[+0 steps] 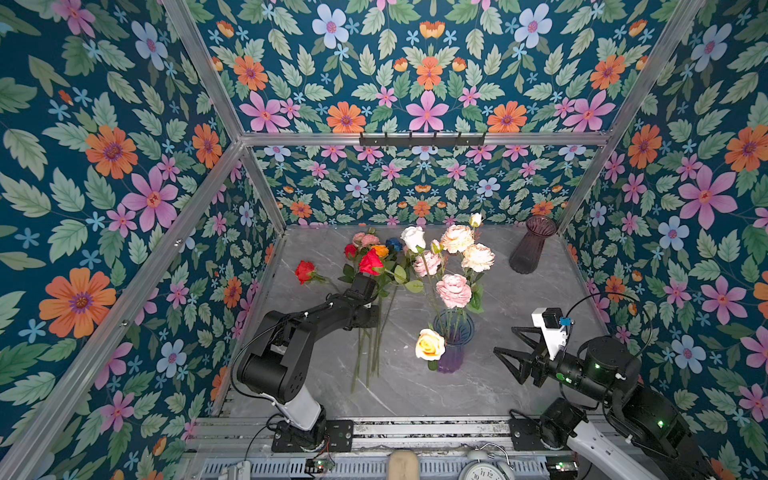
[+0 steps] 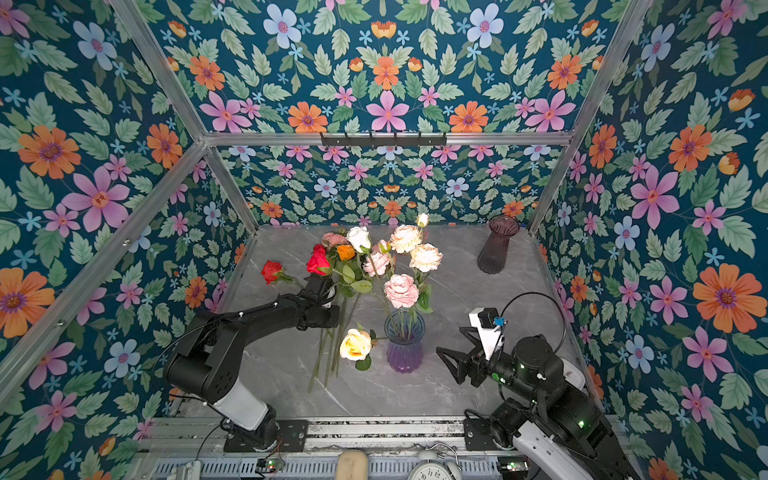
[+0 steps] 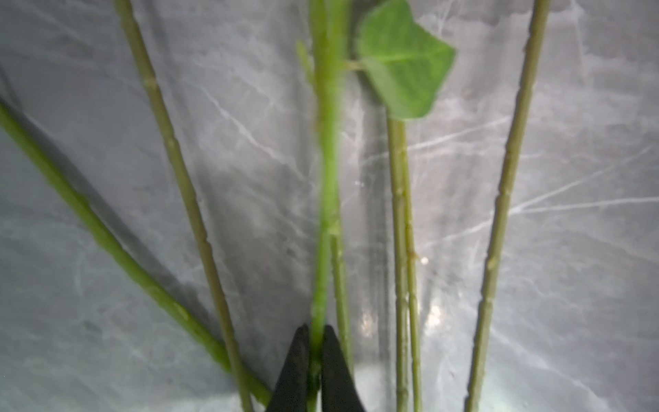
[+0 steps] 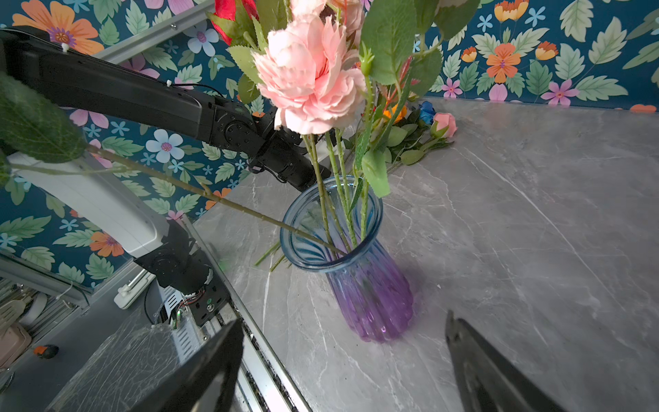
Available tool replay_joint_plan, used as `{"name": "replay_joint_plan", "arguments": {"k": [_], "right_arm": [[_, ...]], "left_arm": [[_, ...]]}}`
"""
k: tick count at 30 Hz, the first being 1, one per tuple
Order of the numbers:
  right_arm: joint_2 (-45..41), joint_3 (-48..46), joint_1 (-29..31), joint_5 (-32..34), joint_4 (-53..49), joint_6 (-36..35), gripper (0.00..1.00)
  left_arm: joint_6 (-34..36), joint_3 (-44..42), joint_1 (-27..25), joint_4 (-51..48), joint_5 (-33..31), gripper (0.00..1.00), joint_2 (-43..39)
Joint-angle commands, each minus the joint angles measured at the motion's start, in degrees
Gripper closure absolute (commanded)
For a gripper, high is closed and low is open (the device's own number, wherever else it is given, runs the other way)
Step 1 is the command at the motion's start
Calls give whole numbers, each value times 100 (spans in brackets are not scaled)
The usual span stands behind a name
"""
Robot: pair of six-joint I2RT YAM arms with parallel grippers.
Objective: Arrange the flowers into the vase
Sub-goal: 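Lift the yellow rose by its stem out of the pile with the left gripper, then raise the yellow rose with the left gripper while the right gripper reaches its stem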
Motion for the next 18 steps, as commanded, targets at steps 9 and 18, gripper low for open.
{"name": "replay_joint_plan", "arguments": {"k": [9, 18], "right_arm": [[149, 218, 1, 5, 53, -45, 10], [1099, 1208, 1, -271, 175, -441, 10]], "left_arm": [[-124, 163, -1, -336, -937, 100, -1337], [135, 744, 15, 8, -634, 100, -4405]]}}
